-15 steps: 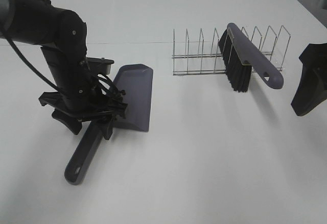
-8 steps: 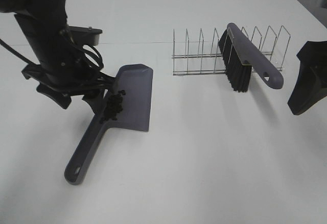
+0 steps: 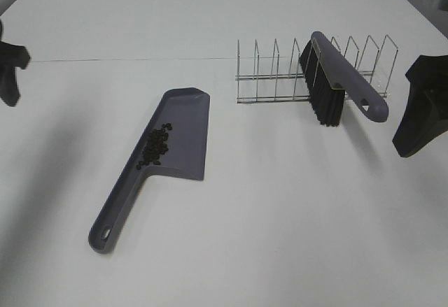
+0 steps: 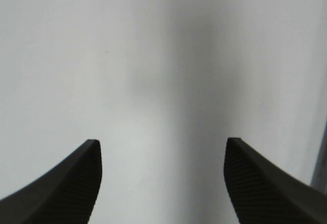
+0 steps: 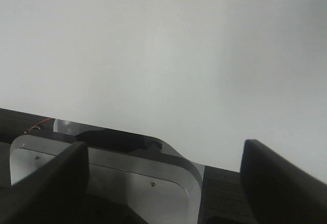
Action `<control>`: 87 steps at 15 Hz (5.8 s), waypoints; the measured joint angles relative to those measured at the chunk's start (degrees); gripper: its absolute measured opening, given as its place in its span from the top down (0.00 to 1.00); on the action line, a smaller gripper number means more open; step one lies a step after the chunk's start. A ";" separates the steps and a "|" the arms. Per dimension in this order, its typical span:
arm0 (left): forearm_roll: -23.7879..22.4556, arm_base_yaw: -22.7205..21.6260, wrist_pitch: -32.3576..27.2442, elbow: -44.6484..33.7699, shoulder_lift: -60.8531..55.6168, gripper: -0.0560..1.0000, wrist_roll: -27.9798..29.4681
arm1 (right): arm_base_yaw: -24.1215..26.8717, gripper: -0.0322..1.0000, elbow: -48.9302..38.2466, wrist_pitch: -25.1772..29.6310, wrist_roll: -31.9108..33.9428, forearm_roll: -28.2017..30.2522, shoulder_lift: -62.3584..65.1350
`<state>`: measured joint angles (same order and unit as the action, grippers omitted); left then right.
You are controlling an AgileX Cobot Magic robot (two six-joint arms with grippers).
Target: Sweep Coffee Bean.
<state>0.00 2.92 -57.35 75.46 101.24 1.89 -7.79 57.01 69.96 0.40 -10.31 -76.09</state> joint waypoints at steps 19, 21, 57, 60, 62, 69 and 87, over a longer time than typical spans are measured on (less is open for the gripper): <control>2.69 -7.56 -5.90 -36.38 -66.81 0.36 -1.03 | 0.00 0.27 -10.03 0.17 -0.40 6.25 43.95; 2.58 -7.56 -7.73 -37.36 -72.54 0.36 -1.03 | 0.00 0.27 -13.46 0.23 -0.40 6.53 49.33; 0.34 -2.29 -4.58 -45.72 -101.64 0.01 -1.03 | 0.00 0.02 -30.77 -6.07 -3.55 11.12 75.11; 0.40 -2.29 -4.58 -45.72 -101.64 0.01 -1.09 | 0.00 0.01 -30.77 -6.07 -3.55 11.12 75.11; 0.46 -2.29 -4.58 -45.72 -101.64 0.01 -1.09 | 0.00 0.01 -30.77 -6.07 -3.55 11.12 75.11; 3.55 -2.29 -4.58 -45.72 -101.64 0.01 -3.04 | 0.00 0.01 -30.77 -6.07 -2.18 10.94 75.11; 3.72 -2.29 -4.58 -45.72 -101.64 0.01 -3.21 | 0.00 0.01 -30.77 -6.07 -0.97 11.52 75.11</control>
<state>3.72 0.63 -61.94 29.74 -0.40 -1.32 -7.79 26.24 63.88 -0.57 1.20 -0.97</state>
